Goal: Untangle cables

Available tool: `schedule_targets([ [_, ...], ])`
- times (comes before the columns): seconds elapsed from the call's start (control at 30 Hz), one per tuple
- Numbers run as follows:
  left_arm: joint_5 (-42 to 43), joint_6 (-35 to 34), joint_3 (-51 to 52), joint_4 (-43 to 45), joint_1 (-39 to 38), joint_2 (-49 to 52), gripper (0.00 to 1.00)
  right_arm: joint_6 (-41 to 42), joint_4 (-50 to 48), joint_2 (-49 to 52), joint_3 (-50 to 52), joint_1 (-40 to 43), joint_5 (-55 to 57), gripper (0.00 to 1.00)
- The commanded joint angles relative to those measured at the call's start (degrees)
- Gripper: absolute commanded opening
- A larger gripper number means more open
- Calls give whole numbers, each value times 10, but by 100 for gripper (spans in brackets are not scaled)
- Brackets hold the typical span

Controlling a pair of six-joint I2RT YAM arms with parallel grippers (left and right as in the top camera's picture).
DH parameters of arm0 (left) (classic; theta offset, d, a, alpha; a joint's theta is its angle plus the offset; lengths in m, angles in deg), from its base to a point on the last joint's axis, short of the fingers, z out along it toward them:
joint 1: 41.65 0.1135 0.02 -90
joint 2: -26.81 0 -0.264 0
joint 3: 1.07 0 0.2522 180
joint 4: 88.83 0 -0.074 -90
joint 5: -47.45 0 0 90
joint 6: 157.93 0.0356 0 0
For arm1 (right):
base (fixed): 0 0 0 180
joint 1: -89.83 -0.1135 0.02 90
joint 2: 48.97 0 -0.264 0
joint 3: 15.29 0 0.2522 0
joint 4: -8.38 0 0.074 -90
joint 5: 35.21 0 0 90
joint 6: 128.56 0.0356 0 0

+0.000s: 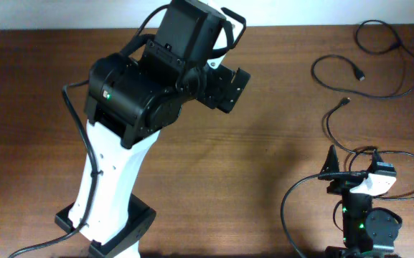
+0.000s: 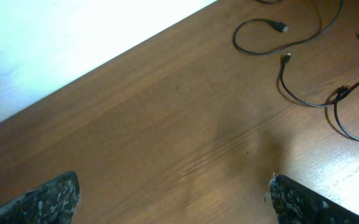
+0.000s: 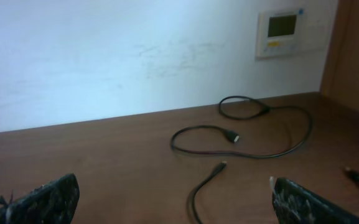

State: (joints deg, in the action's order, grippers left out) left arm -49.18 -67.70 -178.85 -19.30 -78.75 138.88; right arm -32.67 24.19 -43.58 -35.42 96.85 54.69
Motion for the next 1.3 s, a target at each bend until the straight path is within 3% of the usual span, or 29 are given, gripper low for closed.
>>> schedule_targets([
  [0.0,2,7,0,0,0,-5,99,21,-3,-25,29,-2,-23,98],
  [1.1,3,7,0,1,0,-5,99,19,23,-51,61,-2,-25,98],
  [1.27,-73,7,0,28,0,-20,99,19,23,-51,61,-2,-25,99],
])
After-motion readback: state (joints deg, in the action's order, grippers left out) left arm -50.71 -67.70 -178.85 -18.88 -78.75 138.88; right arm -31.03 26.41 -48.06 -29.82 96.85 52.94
